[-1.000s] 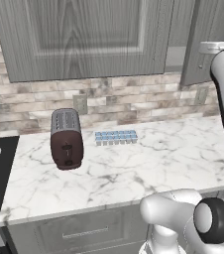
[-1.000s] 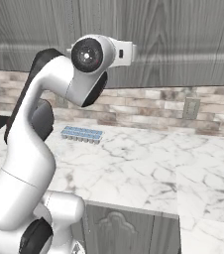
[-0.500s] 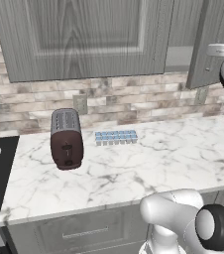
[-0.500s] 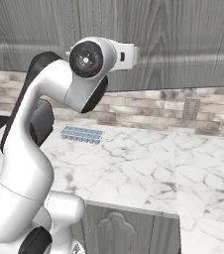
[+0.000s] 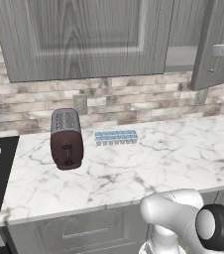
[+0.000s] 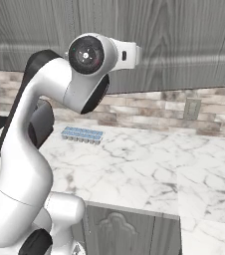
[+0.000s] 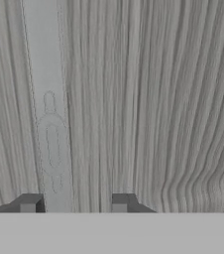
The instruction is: Pick the spray and sponge from the cabinet and place them on the counter.
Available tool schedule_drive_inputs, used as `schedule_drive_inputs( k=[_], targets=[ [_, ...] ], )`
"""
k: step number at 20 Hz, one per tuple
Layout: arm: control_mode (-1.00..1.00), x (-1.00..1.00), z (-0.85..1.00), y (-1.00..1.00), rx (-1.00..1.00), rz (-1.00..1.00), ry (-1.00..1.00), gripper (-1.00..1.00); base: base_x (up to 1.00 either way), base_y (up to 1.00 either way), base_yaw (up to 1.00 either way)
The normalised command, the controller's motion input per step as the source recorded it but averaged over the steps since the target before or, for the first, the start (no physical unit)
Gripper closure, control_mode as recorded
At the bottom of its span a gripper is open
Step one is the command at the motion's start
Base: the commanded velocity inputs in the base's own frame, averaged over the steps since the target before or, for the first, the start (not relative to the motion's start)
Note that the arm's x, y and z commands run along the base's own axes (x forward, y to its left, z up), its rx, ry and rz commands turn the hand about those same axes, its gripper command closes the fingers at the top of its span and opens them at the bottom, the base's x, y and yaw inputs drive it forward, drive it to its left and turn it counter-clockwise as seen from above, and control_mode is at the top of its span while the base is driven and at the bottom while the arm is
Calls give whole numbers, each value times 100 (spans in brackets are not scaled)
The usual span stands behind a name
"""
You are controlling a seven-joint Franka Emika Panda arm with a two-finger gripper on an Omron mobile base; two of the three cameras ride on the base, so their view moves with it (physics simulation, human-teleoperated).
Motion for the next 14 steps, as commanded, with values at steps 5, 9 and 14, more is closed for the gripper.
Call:
schedule_drive_inputs(
  k=[5,9,14],
  targets=[
    [-100,-41,0,-100,0,0,0,100,0,0,0],
    [-100,-37,0,-100,0,0,0,100,0,0,0],
    [-100,-32,0,-100,0,0,0,100,0,0,0]
  ],
)
